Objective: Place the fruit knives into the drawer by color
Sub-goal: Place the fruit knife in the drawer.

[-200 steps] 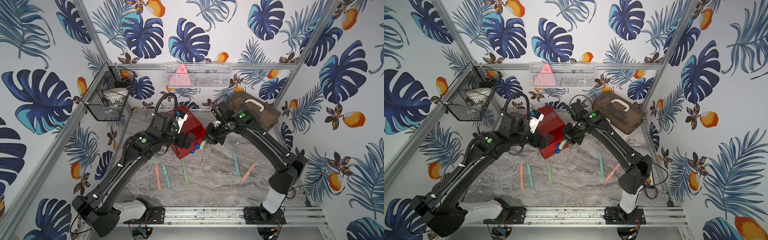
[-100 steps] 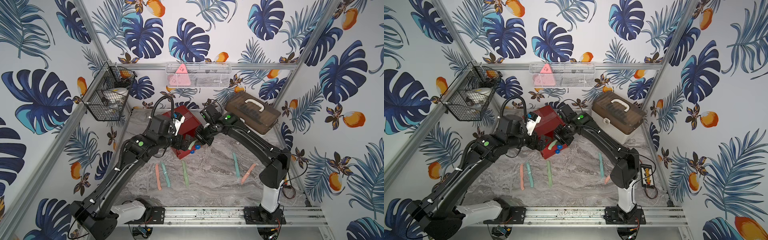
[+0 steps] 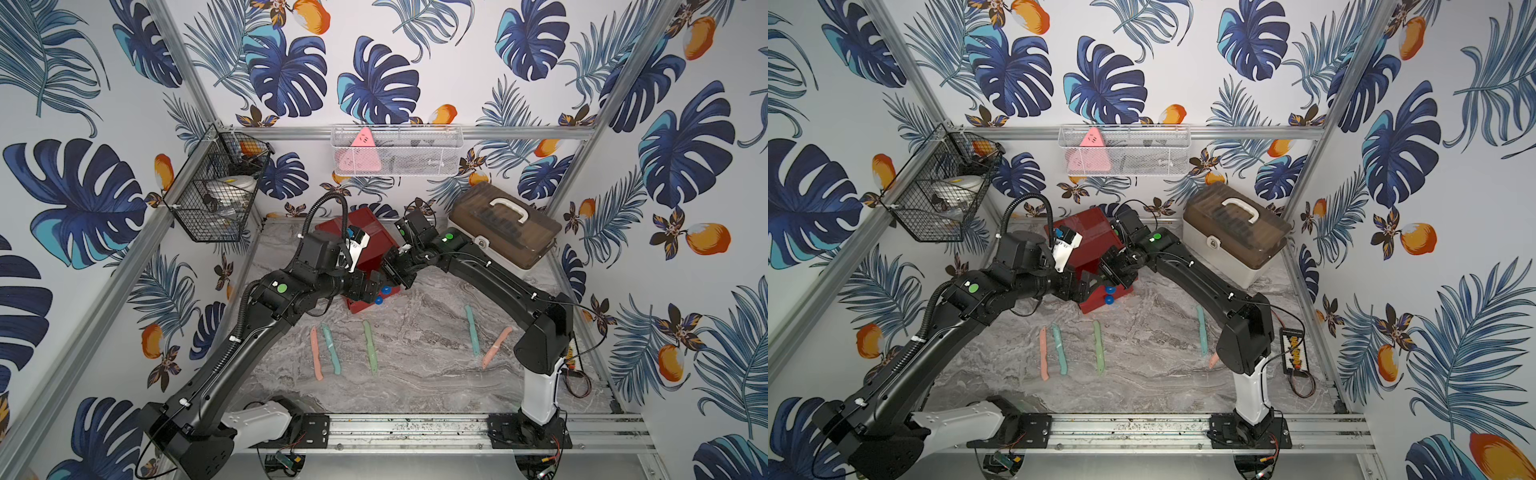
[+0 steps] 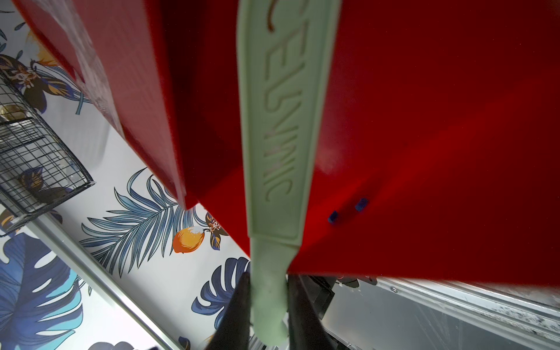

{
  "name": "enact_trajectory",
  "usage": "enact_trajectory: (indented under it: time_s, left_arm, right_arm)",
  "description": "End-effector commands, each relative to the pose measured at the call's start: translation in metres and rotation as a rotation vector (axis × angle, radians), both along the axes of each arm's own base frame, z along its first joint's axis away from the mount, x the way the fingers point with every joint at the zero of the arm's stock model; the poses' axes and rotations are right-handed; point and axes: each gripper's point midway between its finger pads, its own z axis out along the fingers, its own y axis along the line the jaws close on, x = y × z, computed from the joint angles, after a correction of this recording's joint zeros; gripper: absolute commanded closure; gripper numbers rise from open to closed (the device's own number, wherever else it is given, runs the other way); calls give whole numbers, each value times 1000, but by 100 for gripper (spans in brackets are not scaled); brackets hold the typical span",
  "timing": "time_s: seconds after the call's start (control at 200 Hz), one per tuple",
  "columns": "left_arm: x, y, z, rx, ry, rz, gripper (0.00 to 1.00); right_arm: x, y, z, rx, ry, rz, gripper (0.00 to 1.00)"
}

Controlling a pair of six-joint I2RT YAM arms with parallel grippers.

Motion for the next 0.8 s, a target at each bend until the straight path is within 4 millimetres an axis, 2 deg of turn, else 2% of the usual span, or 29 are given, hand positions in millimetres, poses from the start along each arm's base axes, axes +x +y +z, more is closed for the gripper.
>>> enact_trajectory:
  time_s: [0.0,0.245,0.56,0.695,0.756,0.796]
  left_arm:
    - [1,0,2,-4,-11,-5,1]
    - [0,0,-5,4,0,-6,1]
    - [1,0,-4,10,-2,-8,1]
    - [1,0,-5,10,1,-7,1]
    - [1,0,-4,11,0,-7,1]
    - [1,0,-4,10,1,-7,1]
  right_arm:
    - [11,3,7,10,-42,-26,91]
    - [11,6,24,42,-66,-23,91]
    - [20,18,18,74,-68,-21,90]
    - [25,24,16,84,-69,-12,85]
    - [26,26,18,97,-75,-9,80]
    - [27,26,18,100,-78,-12,73]
